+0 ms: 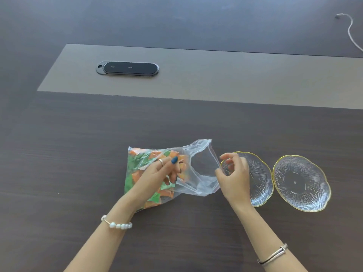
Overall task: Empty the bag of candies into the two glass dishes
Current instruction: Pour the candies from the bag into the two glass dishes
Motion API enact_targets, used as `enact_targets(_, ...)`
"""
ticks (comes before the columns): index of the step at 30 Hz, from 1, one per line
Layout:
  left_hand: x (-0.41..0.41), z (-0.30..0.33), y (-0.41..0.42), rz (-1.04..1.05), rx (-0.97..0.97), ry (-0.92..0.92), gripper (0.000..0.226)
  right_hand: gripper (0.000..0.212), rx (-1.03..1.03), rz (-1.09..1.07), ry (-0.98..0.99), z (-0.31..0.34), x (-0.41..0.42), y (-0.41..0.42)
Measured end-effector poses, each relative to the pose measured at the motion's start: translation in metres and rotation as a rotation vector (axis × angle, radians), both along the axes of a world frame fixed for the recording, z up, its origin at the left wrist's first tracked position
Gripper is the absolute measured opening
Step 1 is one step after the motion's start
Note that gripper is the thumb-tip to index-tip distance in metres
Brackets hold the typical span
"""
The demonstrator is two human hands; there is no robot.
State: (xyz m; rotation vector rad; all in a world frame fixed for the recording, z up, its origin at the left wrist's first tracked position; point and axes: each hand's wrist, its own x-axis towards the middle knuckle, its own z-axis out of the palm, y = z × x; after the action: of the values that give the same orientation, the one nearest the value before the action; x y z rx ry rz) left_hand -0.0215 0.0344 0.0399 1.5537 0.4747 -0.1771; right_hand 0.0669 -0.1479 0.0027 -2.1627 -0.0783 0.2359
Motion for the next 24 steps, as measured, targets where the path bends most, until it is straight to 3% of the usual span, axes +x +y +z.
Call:
enact_targets(2,-0.003,-0.012,0.012,0.227,0.097,0.035,0.037,0.009,0.087,0.080,0.065,0.012,-0.002,0.008)
enact_targets(4,-0.013,-0.034,0.032,0.415,0.484,0.156,0.022,0.022,0.156,0.165,0.252,0.022,-0.001,0.015)
enact_targets(6,-0.025,-0.052,0.046,0.471,0.737,0.399,0.036,0.036,0.165,0.221,0.337,0.025,0.001,0.021)
enact_targets(9,-0.033,-0.065,0.051,0.432,0.673,0.584,0.062,0.030,0.070,0.297,0.302,0.029,0.000,0.028)
enact_targets(11,-0.030,-0.069,0.052,0.439,0.580,0.562,0.057,0.022,0.060,0.317,0.268,0.031,0.000,0.032)
enact_targets(15,-0.026,-0.068,0.052,0.477,0.484,0.521,0.038,0.030,0.059,0.327,0.284,0.036,0.001,0.034)
enact_targets(19,-0.021,-0.066,0.046,0.469,0.470,0.433,0.033,0.010,0.009,0.323,0.185,0.029,0.005,0.036)
enact_targets(24,-0.015,-0.063,0.039,0.598,0.281,0.254,0.020,0.019,0.145,0.280,0.131,0.034,0.012,0.024)
